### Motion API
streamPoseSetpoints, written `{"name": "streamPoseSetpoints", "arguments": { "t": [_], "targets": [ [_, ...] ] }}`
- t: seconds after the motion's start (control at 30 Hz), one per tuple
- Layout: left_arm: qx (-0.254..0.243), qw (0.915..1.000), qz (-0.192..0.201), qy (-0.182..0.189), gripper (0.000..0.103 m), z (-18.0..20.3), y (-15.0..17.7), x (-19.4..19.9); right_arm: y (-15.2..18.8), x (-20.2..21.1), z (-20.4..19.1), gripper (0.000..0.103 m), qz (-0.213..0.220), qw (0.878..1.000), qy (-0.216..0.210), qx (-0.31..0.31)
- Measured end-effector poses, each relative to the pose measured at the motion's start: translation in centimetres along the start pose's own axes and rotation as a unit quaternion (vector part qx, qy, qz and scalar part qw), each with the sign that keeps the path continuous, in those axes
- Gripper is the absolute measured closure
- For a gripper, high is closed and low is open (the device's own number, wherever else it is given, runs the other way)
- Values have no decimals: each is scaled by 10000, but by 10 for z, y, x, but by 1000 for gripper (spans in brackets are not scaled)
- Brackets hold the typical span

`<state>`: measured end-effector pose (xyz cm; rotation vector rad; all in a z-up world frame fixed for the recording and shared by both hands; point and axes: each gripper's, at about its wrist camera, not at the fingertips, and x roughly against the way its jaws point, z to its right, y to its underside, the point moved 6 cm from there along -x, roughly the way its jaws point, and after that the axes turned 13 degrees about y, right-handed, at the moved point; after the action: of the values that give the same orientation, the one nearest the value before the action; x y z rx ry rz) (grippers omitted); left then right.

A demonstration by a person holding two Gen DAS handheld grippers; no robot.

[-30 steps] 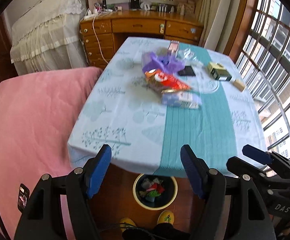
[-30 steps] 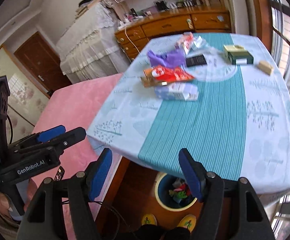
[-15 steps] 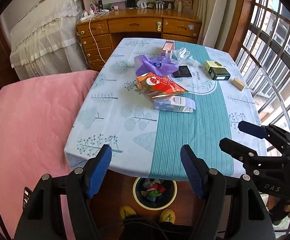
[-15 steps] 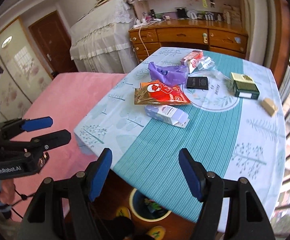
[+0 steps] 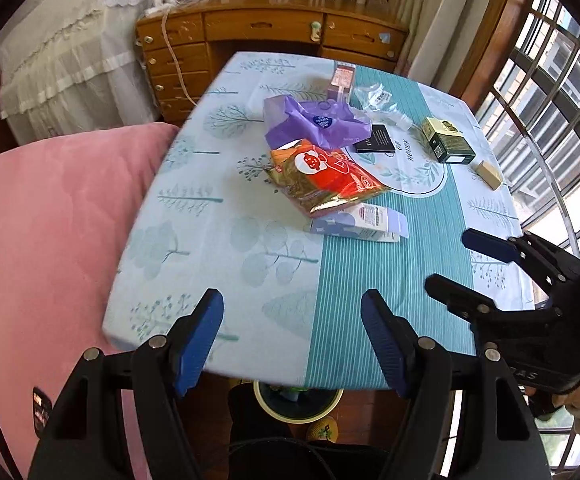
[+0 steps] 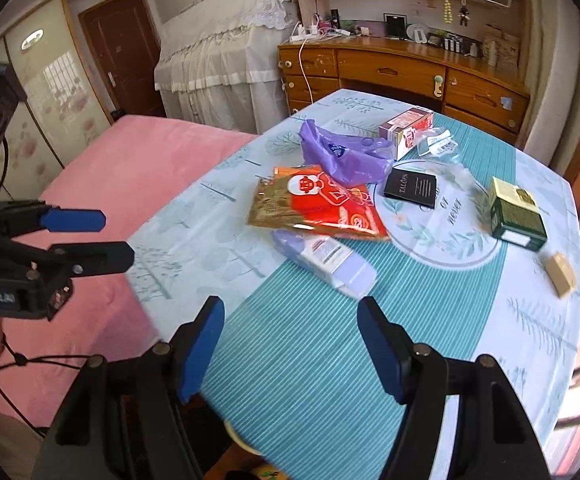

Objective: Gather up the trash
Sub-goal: 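Grasp the orange-gold snack bag with the left tool while the right tool grasps the white-purple tube box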

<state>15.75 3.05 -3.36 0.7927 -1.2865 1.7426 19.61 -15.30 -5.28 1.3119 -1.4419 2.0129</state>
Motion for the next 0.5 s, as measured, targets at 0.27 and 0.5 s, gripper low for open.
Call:
{"name": "streamPoseSetpoints", "arguments": {
  "t": [0.27,0.5],
  "targets": [
    [-149,9977,-516,420,33,-25,-43,-46,-17,-75,4,34,-631,9963,317,495],
    [-202,9927,-859,821,33,-53,-88,-82,-22,-111,-3,34,-976,9915,365,782]
  ]
}}
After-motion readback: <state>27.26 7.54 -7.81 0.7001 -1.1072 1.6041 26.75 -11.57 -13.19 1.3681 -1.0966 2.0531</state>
